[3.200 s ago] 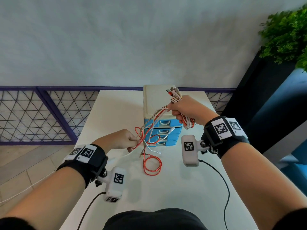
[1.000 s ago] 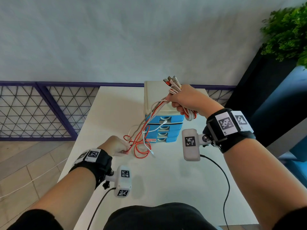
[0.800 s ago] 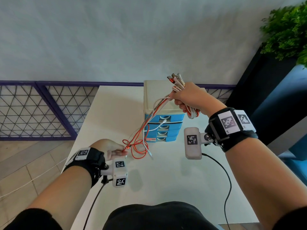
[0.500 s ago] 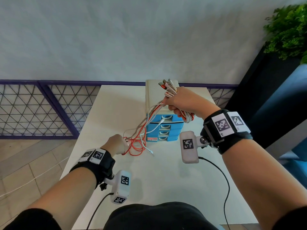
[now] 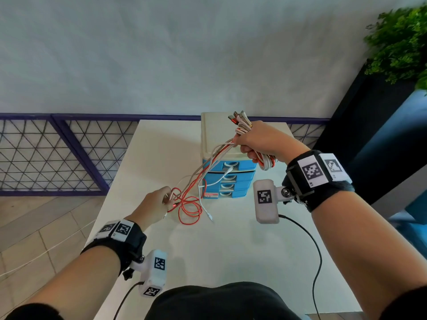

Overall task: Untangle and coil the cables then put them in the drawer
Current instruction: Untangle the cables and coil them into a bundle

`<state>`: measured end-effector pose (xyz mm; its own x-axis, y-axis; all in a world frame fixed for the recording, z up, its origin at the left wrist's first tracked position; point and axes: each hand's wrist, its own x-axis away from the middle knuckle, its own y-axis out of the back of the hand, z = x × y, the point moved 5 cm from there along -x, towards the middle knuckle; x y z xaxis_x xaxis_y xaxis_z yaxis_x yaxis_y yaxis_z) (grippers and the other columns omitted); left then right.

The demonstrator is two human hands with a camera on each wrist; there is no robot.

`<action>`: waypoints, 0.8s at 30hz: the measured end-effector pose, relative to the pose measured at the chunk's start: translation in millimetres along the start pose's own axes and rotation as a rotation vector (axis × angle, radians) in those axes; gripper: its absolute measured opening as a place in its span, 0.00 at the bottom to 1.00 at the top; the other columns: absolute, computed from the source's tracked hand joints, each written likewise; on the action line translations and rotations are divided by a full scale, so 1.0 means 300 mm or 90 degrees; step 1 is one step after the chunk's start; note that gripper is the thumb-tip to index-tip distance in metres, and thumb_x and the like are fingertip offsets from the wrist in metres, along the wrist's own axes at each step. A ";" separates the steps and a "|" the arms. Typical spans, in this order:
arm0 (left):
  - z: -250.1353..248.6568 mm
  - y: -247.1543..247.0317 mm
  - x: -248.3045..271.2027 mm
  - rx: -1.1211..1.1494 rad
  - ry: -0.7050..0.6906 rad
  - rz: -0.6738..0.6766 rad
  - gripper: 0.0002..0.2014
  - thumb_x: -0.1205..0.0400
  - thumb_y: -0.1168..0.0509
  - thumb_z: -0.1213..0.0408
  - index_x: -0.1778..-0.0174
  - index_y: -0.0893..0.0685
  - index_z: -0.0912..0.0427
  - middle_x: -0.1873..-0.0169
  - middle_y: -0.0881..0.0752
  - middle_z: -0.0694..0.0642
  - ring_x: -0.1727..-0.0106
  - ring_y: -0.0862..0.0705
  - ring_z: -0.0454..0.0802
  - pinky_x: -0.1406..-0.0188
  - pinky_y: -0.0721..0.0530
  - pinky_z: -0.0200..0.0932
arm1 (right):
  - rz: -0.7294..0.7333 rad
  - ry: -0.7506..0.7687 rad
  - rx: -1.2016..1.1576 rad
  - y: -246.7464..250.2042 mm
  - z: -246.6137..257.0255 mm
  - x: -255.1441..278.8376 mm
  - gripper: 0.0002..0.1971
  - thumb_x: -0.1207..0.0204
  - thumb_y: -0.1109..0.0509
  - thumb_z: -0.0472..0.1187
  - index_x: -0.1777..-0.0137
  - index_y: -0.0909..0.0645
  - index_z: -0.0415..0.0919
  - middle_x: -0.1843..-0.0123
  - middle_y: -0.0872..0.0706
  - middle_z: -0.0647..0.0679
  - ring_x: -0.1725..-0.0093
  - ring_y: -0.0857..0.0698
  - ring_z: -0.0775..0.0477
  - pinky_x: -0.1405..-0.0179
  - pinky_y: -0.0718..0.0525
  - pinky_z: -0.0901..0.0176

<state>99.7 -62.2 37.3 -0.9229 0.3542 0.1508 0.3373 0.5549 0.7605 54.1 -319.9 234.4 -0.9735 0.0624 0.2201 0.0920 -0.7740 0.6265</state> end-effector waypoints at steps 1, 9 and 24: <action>0.001 0.003 -0.001 0.036 -0.020 0.012 0.09 0.19 0.33 0.65 0.65 0.21 0.55 0.69 0.15 0.54 0.65 0.19 0.55 0.66 0.26 0.38 | -0.001 -0.007 0.002 0.002 -0.007 -0.003 0.07 0.19 0.34 0.40 0.58 0.22 0.38 0.76 0.22 0.50 0.82 0.25 0.54 0.77 0.20 0.61; -0.015 0.058 0.002 0.156 -0.043 -0.068 0.06 0.19 0.33 0.67 0.56 0.09 0.56 0.59 0.12 0.51 0.55 0.16 0.41 0.53 0.24 0.34 | 0.043 -0.045 0.053 -0.026 -0.039 -0.008 0.05 0.21 0.33 0.39 0.54 0.22 0.37 0.73 0.21 0.48 0.79 0.24 0.51 0.75 0.22 0.59; 0.011 0.049 0.020 0.115 -0.015 0.005 0.12 0.13 0.51 0.69 0.61 0.29 0.58 0.73 0.14 0.57 0.68 0.15 0.55 0.64 0.25 0.41 | 0.041 -0.040 0.063 -0.002 -0.054 -0.008 0.07 0.20 0.34 0.40 0.58 0.24 0.39 0.73 0.21 0.48 0.80 0.25 0.51 0.78 0.22 0.60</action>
<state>99.7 -49.4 47.3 -0.9164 0.3755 0.1388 0.3736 0.6778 0.6332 52.8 -329.8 221.3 -0.9504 0.0562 0.3060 0.1769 -0.7115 0.6801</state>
